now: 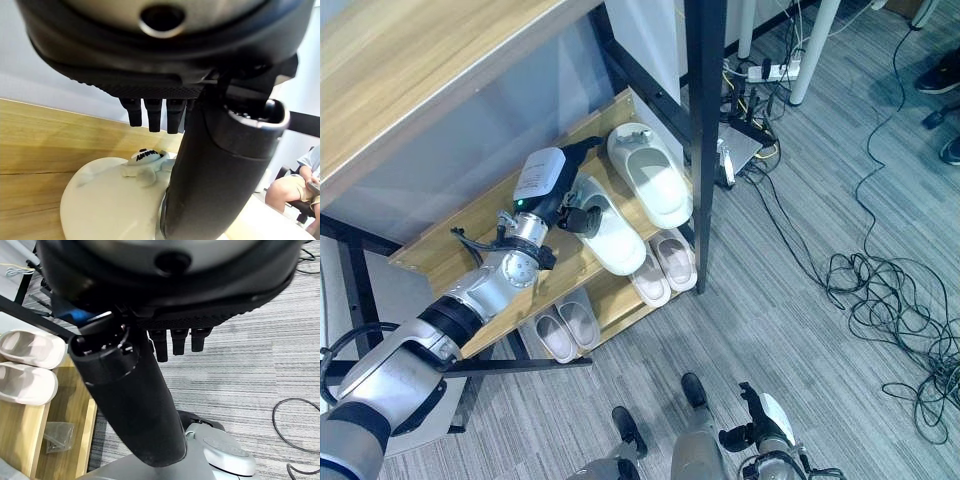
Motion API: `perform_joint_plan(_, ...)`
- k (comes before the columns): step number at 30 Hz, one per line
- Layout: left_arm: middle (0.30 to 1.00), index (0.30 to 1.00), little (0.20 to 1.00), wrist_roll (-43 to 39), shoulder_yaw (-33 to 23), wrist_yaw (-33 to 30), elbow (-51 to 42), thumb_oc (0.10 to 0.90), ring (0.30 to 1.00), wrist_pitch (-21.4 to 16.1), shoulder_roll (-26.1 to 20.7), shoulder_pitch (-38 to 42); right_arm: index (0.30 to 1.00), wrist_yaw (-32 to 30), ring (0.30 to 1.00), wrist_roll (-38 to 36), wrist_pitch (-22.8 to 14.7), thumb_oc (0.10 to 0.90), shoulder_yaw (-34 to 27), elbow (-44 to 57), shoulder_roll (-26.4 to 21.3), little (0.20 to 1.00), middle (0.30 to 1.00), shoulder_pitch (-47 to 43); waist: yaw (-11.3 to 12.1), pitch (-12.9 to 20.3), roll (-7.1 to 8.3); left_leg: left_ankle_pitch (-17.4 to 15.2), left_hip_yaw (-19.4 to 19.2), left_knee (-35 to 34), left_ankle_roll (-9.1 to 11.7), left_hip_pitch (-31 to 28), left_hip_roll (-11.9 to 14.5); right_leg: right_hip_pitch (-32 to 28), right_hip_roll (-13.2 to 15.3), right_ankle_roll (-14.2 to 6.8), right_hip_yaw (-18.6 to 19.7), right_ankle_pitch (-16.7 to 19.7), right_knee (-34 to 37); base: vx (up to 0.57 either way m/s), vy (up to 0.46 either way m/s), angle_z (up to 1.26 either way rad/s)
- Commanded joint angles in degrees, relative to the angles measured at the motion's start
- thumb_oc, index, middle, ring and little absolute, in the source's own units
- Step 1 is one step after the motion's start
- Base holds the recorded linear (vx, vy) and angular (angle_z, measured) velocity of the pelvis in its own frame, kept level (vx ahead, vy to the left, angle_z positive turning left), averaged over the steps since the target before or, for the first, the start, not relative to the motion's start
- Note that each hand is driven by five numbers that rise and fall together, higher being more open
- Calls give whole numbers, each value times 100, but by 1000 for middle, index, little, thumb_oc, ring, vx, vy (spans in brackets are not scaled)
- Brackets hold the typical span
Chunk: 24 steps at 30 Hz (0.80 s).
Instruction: Arrange the slippers neatly on the shoe rack.
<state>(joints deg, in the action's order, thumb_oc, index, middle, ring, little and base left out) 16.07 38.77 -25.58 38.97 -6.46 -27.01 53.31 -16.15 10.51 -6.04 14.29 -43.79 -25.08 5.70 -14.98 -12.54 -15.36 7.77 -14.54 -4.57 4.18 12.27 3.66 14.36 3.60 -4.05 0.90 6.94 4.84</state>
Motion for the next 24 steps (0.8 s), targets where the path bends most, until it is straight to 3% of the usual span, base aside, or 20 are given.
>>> perform_joint_plan(1, 900, 900, 900, 0, -477, -318, -55, 800, 900, -319, 115, 518, 900, -157, 900, -158, -254, 800, 103, 111, -47, 900, 900, 299, 114, 434, 360, -388, 202, -43, 350, -383, 108, 7, 223, -433, -459, -297, -1, -14, -27, 5)
perform_joint_plan(8, 900, 900, 900, -97, -728, -332, -796, 800, 900, -444, 143, 70, 900, -162, 900, -139, -248, 800, 103, 76, 19, 900, 900, 281, 231, 422, 421, -376, 271, -43, 343, -391, 114, -56, 213, -415, -534, -331, 2, -20, -13, 10)
perform_joint_plan(12, 900, 900, 900, -339, -1168, -355, -1703, 800, 900, -633, 171, -597, 900, -179, 900, -88, -246, 800, 69, 149, 55, 900, 900, 293, 339, 411, 464, -363, 327, -43, 335, -390, 103, -102, 213, -402, -593, -347, 8, -29, -1, 5)
perform_joint_plan(19, 900, 900, 900, -1884, -2250, -274, -2748, 800, 900, -1119, 657, -2318, 900, -209, 900, 26, -141, 800, -45, 239, 178, 900, 900, 244, 538, 420, 561, -355, 359, -43, 314, -439, 105, -207, 185, -367, -618, -362, 16, -1, -5, 3)
perform_joint_plan(24, 900, 900, 900, -2468, -2483, 106, -3194, 800, 900, -1182, 861, -3199, 900, -214, 900, 307, -72, 800, -74, 332, 126, 900, 900, 228, 642, 467, 626, -356, 399, -43, 294, -478, 117, -303, 163, -339, -649, -392, 16, -1, -8, 5)
